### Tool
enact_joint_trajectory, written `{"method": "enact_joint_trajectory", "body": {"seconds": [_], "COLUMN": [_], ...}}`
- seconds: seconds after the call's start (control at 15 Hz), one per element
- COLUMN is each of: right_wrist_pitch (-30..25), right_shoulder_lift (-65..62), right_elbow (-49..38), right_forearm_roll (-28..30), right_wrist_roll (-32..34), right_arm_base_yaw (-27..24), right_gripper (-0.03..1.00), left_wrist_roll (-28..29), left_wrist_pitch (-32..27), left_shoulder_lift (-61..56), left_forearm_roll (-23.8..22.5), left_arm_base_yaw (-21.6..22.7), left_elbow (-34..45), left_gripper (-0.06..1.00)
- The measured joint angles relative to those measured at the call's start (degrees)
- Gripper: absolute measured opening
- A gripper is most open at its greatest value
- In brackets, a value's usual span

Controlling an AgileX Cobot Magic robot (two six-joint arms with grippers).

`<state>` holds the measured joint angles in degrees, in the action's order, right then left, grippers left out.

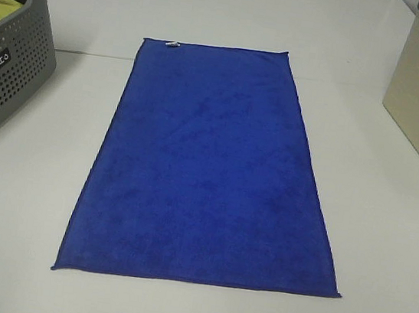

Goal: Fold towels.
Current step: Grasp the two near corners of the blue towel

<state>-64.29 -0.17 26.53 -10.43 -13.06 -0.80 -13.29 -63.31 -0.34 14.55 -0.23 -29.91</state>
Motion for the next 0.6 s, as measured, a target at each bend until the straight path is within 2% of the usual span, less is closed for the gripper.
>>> {"method": "enact_joint_trajectory", "body": {"seconds": [0.6], "right_wrist_pitch": [0.0], "right_shoulder_lift": [0.0], "right_elbow": [0.0], "right_forearm_roll": [0.0], "right_wrist_roll": [0.0], "right_arm_base_yaw": [0.0], "right_gripper": [0.76], "left_wrist_roll": [0.0], "left_wrist_pitch": [0.0], "left_shoulder_lift": [0.0], "left_forearm_roll": [0.0], "left_arm_base_yaw": [0.0], "left_elbow": [0.0], "left_gripper": [0.66]}}
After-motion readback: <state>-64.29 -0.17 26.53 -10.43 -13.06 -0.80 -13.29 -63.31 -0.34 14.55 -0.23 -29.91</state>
